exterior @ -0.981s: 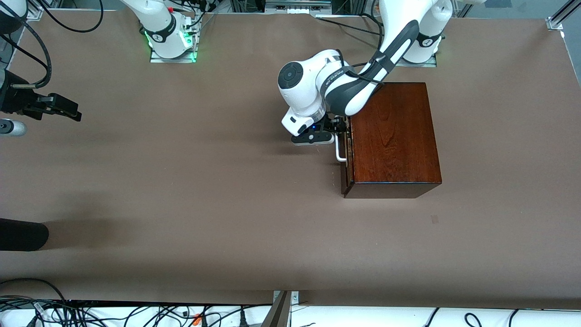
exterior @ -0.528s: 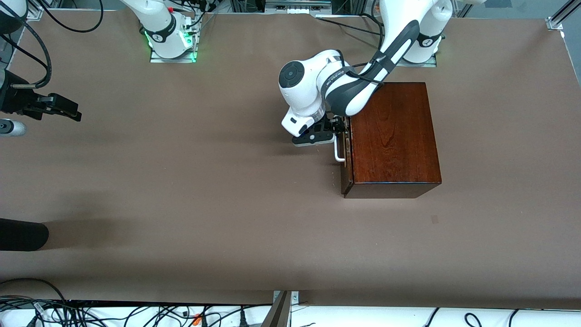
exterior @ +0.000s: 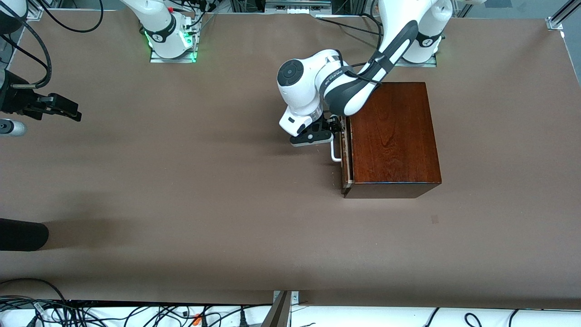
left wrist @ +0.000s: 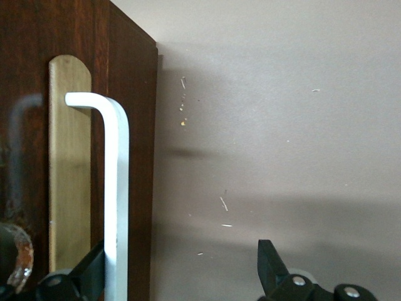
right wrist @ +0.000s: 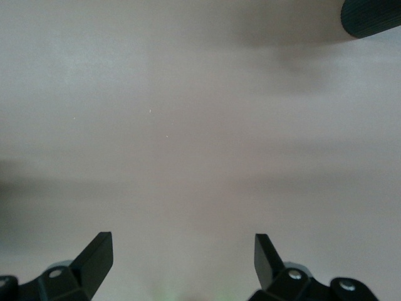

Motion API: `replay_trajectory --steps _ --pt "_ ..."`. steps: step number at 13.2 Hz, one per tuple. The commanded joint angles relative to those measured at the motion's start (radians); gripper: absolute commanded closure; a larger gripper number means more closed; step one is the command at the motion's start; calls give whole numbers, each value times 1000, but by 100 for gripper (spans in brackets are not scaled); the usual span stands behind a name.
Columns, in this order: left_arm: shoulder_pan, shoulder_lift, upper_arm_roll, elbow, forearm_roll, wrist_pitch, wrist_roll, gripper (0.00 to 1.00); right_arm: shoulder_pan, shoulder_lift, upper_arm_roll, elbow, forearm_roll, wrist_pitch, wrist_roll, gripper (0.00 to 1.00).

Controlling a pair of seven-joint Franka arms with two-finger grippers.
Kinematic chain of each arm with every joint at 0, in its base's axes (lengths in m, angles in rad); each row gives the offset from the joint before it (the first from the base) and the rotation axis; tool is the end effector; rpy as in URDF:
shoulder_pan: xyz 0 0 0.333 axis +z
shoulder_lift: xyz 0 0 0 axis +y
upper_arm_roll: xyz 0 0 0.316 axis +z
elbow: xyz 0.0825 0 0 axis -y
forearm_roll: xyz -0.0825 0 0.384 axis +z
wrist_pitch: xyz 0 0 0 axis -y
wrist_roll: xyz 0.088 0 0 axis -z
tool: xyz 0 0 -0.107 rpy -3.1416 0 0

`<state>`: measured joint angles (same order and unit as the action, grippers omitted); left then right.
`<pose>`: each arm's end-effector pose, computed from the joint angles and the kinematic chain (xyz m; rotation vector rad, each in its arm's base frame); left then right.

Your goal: Open drawer, take yellow block, close drawer

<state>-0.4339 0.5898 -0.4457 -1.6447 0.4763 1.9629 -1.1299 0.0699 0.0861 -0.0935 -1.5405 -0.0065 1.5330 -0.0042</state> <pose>0.4681 -0.4670 0.2820 -2.8831 -0.0900 -0.0569 0.5748 -0.0120 0.5871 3.1248 -0.0303 -0.1461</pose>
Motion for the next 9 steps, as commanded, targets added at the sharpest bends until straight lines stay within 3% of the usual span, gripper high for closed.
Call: replay_trajectory --steps 1,9 --pt "-29 93 -10 137 -25 99 -5 0 -4 -2 3 -3 -9 4 0 0" --pt "-68 116 -8 194 -36 99 9 0 -4 -2 3 -4 -10 4 -2 0"
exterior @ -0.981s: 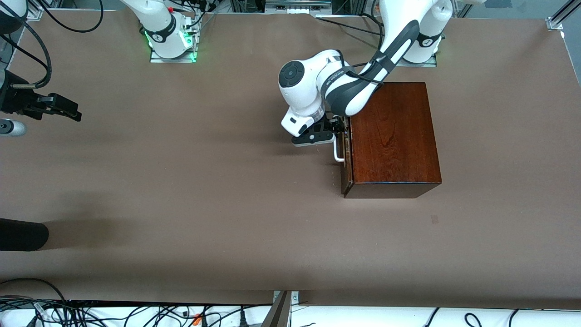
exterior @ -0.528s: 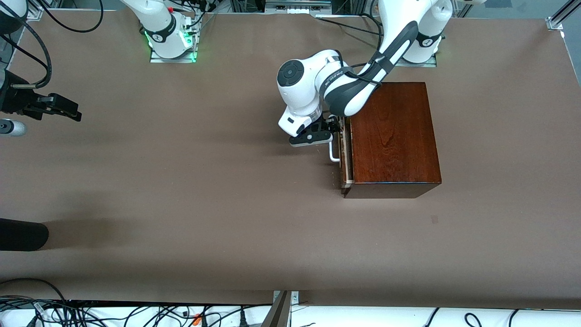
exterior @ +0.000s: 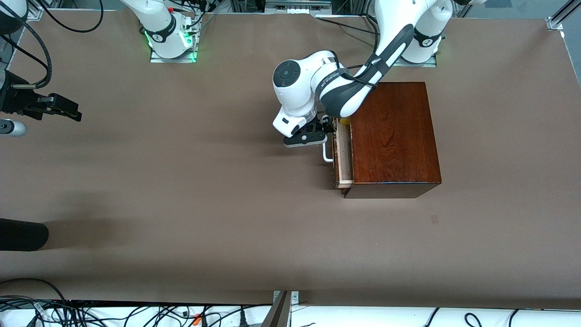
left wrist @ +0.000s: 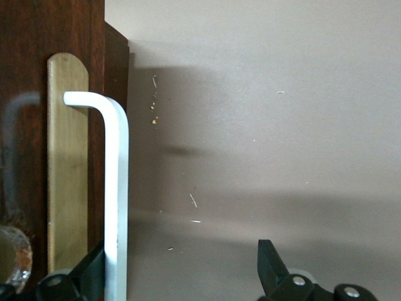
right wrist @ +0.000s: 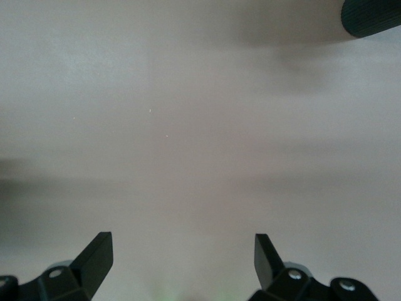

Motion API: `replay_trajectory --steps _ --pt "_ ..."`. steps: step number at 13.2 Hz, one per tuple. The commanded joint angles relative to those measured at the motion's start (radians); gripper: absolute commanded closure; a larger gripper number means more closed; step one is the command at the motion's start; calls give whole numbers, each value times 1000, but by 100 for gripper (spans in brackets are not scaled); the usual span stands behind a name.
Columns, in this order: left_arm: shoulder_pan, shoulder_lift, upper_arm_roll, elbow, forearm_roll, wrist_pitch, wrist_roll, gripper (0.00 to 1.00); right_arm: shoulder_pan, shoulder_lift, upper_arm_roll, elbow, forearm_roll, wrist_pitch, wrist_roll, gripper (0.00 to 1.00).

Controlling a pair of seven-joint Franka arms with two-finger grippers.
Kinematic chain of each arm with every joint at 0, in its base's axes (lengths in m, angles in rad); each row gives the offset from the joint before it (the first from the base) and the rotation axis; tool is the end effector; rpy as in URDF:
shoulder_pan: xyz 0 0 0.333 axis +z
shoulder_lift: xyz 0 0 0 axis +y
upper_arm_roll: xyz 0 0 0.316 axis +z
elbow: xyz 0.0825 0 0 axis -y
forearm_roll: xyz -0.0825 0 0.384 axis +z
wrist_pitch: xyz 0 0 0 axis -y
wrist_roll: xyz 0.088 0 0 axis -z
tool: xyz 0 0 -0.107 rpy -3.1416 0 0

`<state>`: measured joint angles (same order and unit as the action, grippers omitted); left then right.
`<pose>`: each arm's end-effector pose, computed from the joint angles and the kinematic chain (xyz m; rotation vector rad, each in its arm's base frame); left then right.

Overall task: Open drawer, take yellow block, close drawer
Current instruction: 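Pull the drawer open by its handle with the left gripper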

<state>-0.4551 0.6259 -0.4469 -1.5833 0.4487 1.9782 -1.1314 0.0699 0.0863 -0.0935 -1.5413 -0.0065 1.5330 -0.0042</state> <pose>0.4711 -0.4868 0.2859 -2.9372 -0.1032 -0.0481 0.5748 -0.0120 0.5867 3.1247 -0.0303 -0.1476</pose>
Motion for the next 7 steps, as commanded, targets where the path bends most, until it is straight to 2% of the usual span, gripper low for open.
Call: replay_trajectory --steps 1,7 --pt "-48 90 -7 153 -10 82 5 0 -4 -2 3 -3 -10 4 -2 0" --pt "-60 97 -7 183 -12 80 7 0 -4 -2 3 -3 -10 4 -2 0"
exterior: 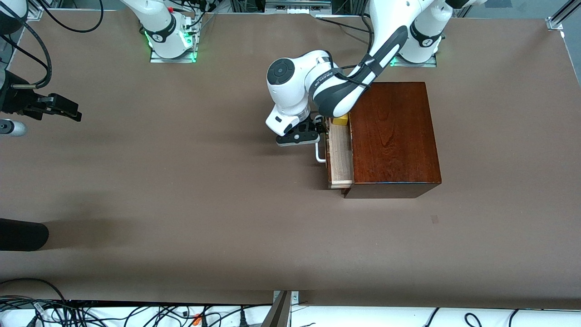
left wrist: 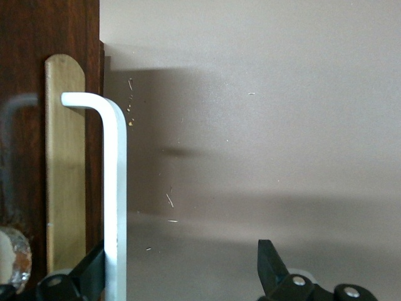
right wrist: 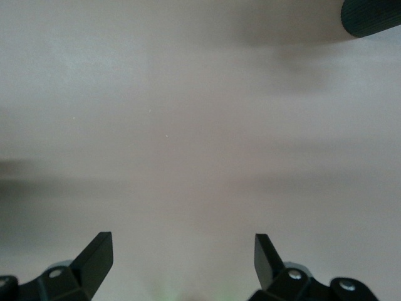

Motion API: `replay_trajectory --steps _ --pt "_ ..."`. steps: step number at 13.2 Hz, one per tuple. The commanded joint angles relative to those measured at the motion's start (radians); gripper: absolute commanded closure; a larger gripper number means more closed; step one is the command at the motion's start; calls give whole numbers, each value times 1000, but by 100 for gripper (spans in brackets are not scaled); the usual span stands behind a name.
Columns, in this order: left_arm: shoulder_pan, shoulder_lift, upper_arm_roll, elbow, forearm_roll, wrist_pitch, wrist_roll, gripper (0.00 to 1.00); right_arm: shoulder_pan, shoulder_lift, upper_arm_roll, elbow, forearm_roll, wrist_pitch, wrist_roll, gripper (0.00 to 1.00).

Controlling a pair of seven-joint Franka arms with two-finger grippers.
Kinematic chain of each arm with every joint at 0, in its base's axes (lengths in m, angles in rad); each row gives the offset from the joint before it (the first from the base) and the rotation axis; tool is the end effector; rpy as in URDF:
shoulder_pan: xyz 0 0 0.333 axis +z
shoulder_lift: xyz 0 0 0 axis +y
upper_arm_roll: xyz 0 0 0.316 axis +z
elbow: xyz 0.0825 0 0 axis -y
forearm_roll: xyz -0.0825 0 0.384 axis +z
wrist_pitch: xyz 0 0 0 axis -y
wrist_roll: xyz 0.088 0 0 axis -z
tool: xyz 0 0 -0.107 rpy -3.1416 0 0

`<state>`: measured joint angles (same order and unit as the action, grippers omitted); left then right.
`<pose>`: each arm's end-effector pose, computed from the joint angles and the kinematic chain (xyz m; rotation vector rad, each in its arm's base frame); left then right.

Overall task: Open drawer, take yellow block, close drawer
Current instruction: 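Pull the drawer open by its handle with the left gripper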

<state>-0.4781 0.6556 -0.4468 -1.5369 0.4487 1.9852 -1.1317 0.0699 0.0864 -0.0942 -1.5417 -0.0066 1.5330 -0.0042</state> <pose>0.4707 -0.5030 0.2869 -2.9638 -0.0887 -0.0592 0.5748 -0.0124 0.5864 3.1245 -0.0314 -0.1484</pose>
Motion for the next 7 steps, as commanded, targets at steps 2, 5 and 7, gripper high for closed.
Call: replay_trajectory --steps 2,5,7 --pt "-37 68 -7 155 -13 70 7 0 -4 -2 2 -3 -10 4 -2 0" --pt "-46 70 -7 155 -12 70 7 0 -4 -1 2 -3 -10 4 -2 0" --pt "-51 75 -7 155 -11 70 7 0 -4 -1 2 -3 -10 3 -2 0"
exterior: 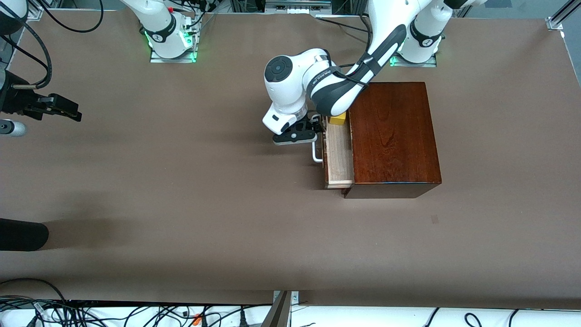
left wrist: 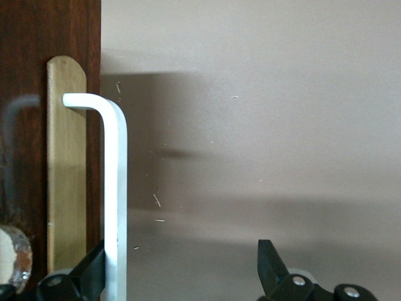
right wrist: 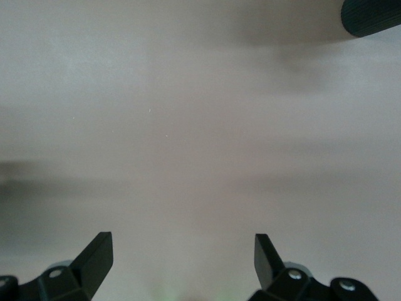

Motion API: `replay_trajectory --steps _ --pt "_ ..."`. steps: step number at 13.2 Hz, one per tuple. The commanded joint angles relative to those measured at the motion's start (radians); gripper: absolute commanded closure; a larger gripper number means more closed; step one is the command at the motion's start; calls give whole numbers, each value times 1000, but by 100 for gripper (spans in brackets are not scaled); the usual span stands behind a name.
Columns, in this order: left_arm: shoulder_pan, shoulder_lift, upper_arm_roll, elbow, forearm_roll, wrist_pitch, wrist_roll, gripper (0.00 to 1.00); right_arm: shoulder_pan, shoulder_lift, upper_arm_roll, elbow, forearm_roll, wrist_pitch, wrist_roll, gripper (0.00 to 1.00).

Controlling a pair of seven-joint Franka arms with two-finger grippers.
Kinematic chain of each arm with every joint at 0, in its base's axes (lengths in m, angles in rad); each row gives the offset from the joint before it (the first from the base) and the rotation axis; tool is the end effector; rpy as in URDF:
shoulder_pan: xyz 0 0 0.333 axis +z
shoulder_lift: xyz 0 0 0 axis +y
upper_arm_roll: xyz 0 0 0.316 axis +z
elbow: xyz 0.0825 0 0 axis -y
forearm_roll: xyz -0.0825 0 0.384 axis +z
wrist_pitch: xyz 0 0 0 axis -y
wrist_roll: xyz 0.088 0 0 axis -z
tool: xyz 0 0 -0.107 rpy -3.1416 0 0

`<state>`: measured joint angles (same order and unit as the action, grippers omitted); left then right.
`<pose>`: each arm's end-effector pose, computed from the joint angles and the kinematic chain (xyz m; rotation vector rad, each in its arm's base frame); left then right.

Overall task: Open drawer, take yellow block, close drawer
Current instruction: 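Pull the drawer open by its handle with the left gripper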

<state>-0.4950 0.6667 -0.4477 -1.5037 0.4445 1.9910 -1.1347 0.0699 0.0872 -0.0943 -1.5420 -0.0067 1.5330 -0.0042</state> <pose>0.4698 -0.5154 0.2944 -2.9903 -0.0852 -0.0758 0.5750 -0.0125 0.5858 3.1243 -0.0315 -0.1501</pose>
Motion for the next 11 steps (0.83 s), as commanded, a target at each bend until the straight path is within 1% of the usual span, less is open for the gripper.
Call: replay_trajectory --steps 1,5,7,8,10,11 --pt "-40 65 -5 122 -6 65 12 0 -4 -1 2 -3 -10 3 -2 0" --pt "-40 65 -5 122 8 45 19 0 -4 -1 2 -1 -10 1 -3 0" --pt "-40 50 -5 126 7 -65 71 0 -4 -1 2 -3 -10 1 -3 0" --pt "-40 44 -8 151 5 -117 96 0 -4 -1 2 -1 -10 3 -3 0" --pt "-39 34 -19 232 -15 -222 119 0 -4 -1 2 -1 -10 3 -3 0" --pt "-34 25 -28 264 -53 -271 133 0 -4 -1 2 -1 -9 4 -2 0"
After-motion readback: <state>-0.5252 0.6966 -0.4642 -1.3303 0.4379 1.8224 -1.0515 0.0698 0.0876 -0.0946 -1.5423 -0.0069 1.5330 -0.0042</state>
